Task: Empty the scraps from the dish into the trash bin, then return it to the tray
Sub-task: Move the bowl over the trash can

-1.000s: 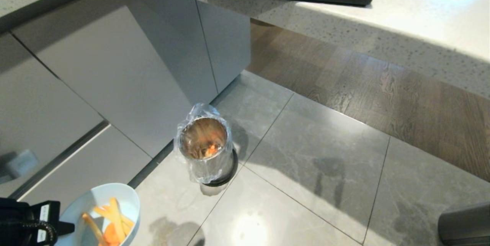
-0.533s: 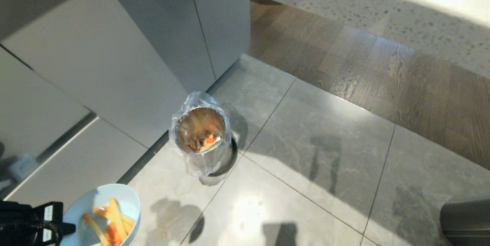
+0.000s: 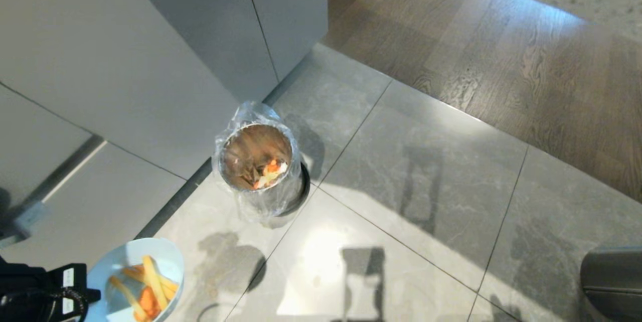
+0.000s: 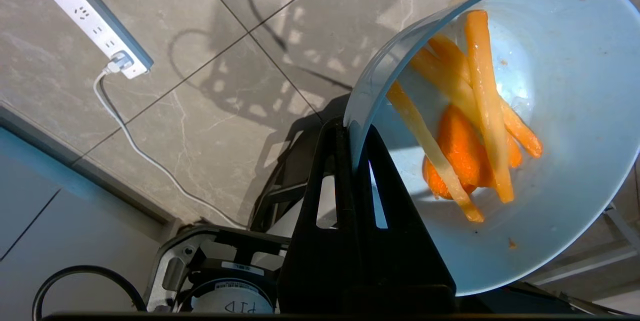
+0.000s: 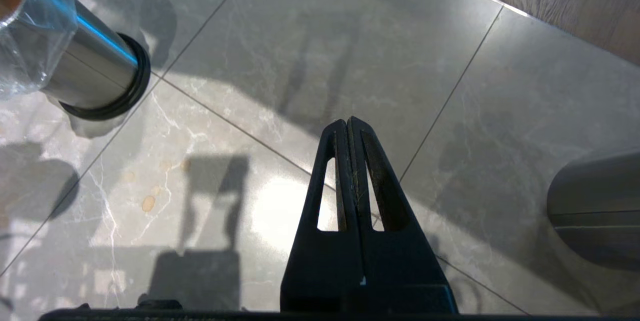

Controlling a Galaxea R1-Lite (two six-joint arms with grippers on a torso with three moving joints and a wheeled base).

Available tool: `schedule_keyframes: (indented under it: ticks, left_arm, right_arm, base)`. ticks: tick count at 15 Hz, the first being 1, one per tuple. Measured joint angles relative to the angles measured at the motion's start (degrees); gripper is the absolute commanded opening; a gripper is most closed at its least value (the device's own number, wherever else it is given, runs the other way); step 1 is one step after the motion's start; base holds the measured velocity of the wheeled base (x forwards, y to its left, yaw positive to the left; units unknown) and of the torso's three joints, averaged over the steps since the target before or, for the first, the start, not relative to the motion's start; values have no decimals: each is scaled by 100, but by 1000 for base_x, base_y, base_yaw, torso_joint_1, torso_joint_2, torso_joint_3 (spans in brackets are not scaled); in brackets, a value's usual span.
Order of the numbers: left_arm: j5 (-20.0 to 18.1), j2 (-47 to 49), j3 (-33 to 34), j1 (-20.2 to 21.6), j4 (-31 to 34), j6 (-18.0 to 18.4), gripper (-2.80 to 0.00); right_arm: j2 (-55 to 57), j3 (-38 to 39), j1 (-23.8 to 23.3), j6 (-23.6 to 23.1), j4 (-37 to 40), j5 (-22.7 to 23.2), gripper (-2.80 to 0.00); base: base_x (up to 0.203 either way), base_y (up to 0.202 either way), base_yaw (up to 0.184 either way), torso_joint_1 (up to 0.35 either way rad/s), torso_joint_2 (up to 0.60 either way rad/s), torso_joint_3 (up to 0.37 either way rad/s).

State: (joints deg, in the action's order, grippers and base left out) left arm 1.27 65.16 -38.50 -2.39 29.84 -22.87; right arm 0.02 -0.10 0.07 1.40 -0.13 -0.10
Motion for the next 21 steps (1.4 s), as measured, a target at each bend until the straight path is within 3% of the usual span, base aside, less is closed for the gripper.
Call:
schedule_keyframes:
  ticks: [15, 21]
  left_arm:
    - [5, 0, -15, -17, -8, -2, -280]
    - [27, -4, 2, 2, -203, 0, -280]
  right_arm:
    - [0, 2, 0, 1, -2, 2, -280]
    - [0, 2, 0, 2, -2, 0, -280]
  base:
    - [0, 0, 0, 1, 4, -195]
    - [0, 0, 0, 0, 2, -30]
